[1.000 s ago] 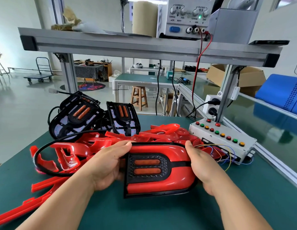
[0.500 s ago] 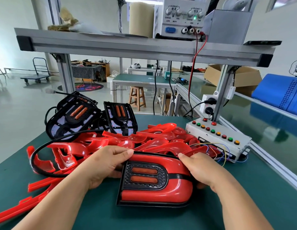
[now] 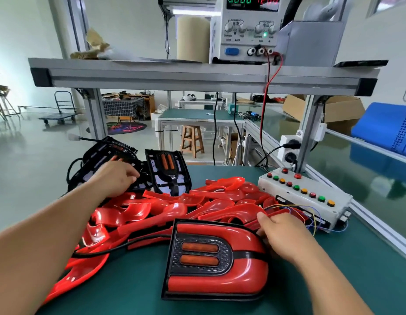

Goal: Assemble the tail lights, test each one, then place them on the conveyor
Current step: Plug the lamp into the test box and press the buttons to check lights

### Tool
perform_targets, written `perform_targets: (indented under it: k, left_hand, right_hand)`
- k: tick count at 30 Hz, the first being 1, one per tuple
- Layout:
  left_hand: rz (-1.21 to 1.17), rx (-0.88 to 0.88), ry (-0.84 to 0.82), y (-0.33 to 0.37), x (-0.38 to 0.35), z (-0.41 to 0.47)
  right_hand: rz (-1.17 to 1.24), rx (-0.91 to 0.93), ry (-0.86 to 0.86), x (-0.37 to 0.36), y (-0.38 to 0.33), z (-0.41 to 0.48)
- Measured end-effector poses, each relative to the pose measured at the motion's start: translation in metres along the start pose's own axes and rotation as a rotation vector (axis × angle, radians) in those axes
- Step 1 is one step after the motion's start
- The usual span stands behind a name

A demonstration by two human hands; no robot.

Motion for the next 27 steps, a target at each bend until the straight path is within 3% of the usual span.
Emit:
perform_targets:
  k: [3,6,10,12,15,20,27]
  left_hand:
    - [0.103,-0.078,-0.101,0.006,-0.030,0.006]
    - [0.173,-0.123,-0.135,0.011,-0.041,0.009]
    - [0.171,-0.142,-0.105,0.011,-0.042,0.009]
    - [0.148,-0.139,-0.068,0.008,-0.039,0.009]
    - [0.193,-0.120,-0.059,0.000,-0.031,0.010]
    - [0.208,-0.070,0.044,-0.009,0.011,0.019]
    - [-0.040,-0.125,0.272,0.031,0.097,-0.001]
  right_hand:
    - [0.175,0.024,0.243,0.026,0.001,0.001]
    - [0.060,0.098,0.412,0.049,-0.008,0.003]
    - [-0.275,0.163,0.353,0.045,-0.022,0.027]
    - [-0.492,0.117,0.282,0.034,-0.017,0.038]
    - [-0.634,0.034,0.205,0.021,-0.007,0.046]
    - [-0.665,0.085,0.159,0.011,-0.001,0.058]
    - [-0.631,0.096,0.374,0.031,-0.007,0.050]
Point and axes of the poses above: each hand's wrist, its own z-axis towards the middle knuckle, its own x-axis out of the back of the hand, y = z × x, the point moved 7 cm from there along z, towards the middle knuckle, and after that the axes turned 7 degrees about y, right-handed, at the moved point
